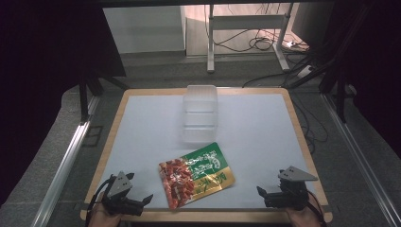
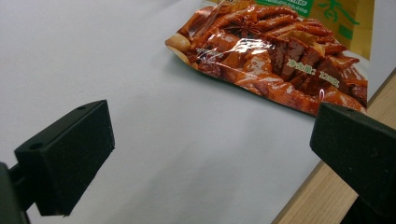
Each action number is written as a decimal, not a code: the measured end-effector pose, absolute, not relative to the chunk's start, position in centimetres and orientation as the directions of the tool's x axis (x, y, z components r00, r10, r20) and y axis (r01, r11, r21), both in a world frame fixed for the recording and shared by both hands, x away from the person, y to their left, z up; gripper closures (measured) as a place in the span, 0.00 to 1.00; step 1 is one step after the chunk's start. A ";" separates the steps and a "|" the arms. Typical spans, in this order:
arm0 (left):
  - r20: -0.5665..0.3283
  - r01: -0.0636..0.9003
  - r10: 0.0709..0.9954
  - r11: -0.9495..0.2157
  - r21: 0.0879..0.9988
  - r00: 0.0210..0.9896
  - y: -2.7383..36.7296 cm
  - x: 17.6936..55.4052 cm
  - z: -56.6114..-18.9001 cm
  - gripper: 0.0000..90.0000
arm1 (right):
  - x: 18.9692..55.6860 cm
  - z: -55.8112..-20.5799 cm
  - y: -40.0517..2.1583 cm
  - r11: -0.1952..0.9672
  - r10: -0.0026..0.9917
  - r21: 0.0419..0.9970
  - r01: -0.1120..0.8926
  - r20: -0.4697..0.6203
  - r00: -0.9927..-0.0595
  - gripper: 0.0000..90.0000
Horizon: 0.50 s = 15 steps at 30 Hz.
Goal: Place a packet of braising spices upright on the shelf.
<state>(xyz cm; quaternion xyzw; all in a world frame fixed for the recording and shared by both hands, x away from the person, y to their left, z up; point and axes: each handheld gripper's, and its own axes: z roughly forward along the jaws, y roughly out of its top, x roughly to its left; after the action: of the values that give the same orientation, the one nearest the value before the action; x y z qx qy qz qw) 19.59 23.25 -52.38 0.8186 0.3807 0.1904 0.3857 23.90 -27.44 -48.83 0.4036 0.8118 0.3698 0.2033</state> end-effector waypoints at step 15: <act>0.031 0.477 0.766 -0.431 0.766 0.642 23.1 19.6 -52.4 0.00 | 24.6 -49.9 -27.9 0.416 0.778 0.763 0.494 -0.018 -0.628 0.00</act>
<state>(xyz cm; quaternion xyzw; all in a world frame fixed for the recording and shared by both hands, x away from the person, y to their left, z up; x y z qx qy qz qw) 19.61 23.07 -52.42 0.8238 0.3772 0.1916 0.3774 24.64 -27.88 -49.89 0.3878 0.8201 0.3759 0.1889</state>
